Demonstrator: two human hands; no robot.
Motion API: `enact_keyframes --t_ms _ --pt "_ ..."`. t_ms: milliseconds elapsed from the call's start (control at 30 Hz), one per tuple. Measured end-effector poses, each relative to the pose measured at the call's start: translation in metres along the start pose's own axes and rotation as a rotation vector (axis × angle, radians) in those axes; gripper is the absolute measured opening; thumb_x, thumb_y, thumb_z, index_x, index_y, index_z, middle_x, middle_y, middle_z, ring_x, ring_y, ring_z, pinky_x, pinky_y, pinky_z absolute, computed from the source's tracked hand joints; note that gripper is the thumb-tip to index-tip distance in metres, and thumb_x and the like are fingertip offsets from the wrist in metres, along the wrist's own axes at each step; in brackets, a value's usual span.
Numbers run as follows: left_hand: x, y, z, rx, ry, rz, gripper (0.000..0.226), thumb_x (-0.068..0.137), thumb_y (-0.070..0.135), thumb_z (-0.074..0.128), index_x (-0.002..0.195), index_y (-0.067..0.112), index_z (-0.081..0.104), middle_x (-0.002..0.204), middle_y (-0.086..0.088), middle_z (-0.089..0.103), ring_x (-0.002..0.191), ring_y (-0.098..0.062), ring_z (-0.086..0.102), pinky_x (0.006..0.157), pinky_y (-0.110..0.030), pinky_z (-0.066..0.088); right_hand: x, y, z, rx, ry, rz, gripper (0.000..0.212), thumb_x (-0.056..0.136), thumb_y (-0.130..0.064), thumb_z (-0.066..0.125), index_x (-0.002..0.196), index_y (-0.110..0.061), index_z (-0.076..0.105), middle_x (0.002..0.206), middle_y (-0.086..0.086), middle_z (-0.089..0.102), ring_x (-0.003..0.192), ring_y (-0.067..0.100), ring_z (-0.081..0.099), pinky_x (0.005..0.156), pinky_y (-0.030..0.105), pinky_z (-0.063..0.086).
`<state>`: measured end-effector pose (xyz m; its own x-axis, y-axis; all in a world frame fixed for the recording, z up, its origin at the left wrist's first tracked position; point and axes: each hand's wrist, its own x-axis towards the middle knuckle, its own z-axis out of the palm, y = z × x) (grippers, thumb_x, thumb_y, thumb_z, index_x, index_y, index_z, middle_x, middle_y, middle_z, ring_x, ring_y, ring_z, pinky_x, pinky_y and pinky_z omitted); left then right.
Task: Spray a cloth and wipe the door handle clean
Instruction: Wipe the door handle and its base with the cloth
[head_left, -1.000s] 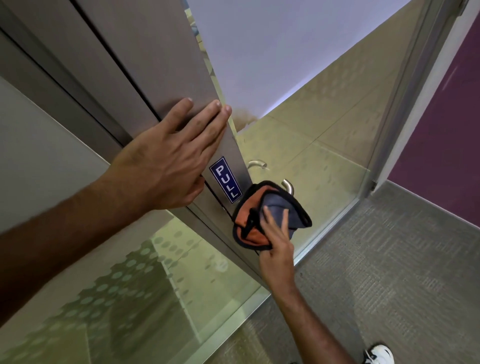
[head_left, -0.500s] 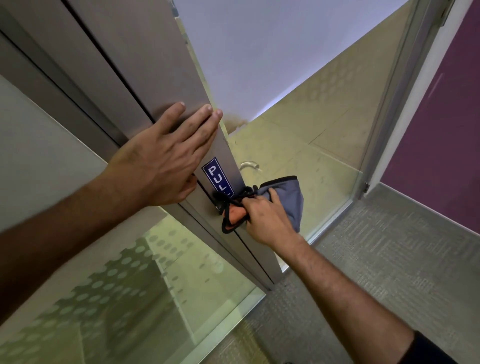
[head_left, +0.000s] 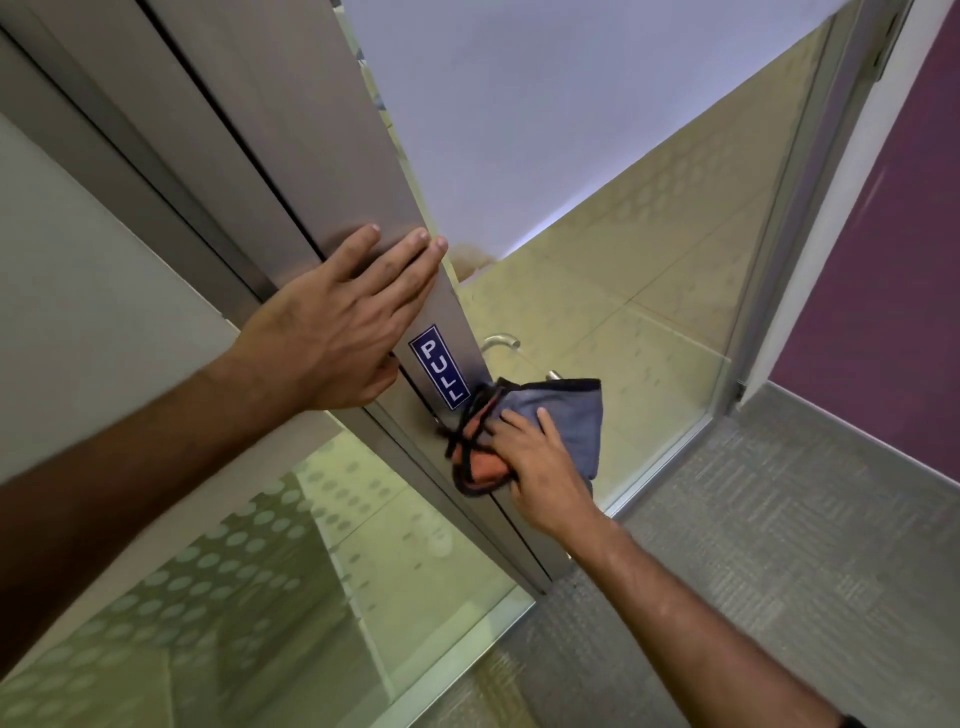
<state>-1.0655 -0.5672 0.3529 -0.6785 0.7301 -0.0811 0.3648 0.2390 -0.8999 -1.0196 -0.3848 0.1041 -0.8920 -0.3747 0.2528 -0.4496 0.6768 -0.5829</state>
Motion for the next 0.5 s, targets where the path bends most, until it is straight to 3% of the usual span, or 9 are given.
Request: enact_keyframes --t_ms 100,167,233,267,333,400,500 --pt "0.0 -0.001 -0.003 0.001 -0.027 -0.004 0.094 0.092 0.053 0.001 0.163 -0.008 0.004 0.175 -0.027 0.001 0.164 -0.037 0.012 0.129 -0.056 0.009 -0.038 0.013 0.024 -0.067 0.039 -0.139 0.074 0.058 0.017 0.073 0.128 -0.009 0.069 0.147 0.009 0.06 0.141 0.037 0.048 0.112 0.062 0.037" --pt "0.0 -0.001 -0.003 0.006 -0.024 -0.008 0.093 0.093 0.053 0.006 0.163 -0.008 0.004 0.175 -0.027 0.0 0.164 -0.037 0.012 0.129 -0.056 0.009 -0.06 0.016 0.039 0.094 0.193 -0.04 0.082 0.059 0.024 0.066 0.135 -0.005 0.063 0.15 0.013 0.054 0.144 0.04 0.041 0.115 0.056 0.037" --pt "0.0 0.0 -0.002 0.007 -0.008 -0.019 0.093 0.094 0.054 0.013 0.163 -0.008 0.005 0.175 -0.026 -0.001 0.164 -0.037 0.012 0.129 -0.056 0.009 -0.072 0.015 0.048 0.48 0.419 0.34 0.089 0.064 0.031 0.047 0.142 -0.011 0.058 0.154 0.013 0.051 0.149 0.031 0.038 0.122 0.036 0.033" --pt "0.0 0.0 -0.002 0.006 -0.006 -0.022 0.093 0.094 0.054 0.016 0.163 -0.008 0.005 0.175 -0.026 -0.001 0.164 -0.037 0.012 0.129 -0.056 0.009 -0.072 0.014 0.049 0.71 0.52 0.587 0.088 0.07 0.03 0.043 0.141 -0.018 0.059 0.148 0.008 0.058 0.144 0.024 0.046 0.118 0.029 0.038" --pt "0.001 0.0 -0.001 0.002 -0.01 -0.017 0.093 0.095 0.054 0.018 0.163 -0.008 0.005 0.175 -0.026 -0.003 0.164 -0.037 0.012 0.128 -0.056 0.01 -0.064 0.014 0.054 1.024 0.61 0.855 0.073 0.084 0.022 0.044 0.128 -0.031 0.068 0.12 -0.01 0.075 0.12 0.006 0.064 0.106 0.031 0.049" --pt "0.001 0.001 -0.001 0.001 -0.006 -0.015 0.092 0.095 0.053 0.016 0.163 -0.008 0.005 0.175 -0.026 -0.003 0.164 -0.037 0.012 0.128 -0.056 0.01 -0.049 0.014 0.059 1.117 0.587 0.839 0.064 0.088 0.02 0.044 0.119 -0.028 0.071 0.109 -0.009 0.077 0.11 0.008 0.068 0.101 0.035 0.051" --pt "0.002 0.0 0.002 -0.041 0.014 -0.018 0.092 0.095 0.053 0.015 0.163 -0.008 0.007 0.175 -0.025 -0.001 0.163 -0.038 0.013 0.128 -0.057 0.008 -0.017 0.017 0.068 1.097 0.552 0.746 0.056 0.083 0.026 0.04 0.11 -0.012 0.07 0.111 0.014 0.07 0.108 0.031 0.065 0.096 0.038 0.05"
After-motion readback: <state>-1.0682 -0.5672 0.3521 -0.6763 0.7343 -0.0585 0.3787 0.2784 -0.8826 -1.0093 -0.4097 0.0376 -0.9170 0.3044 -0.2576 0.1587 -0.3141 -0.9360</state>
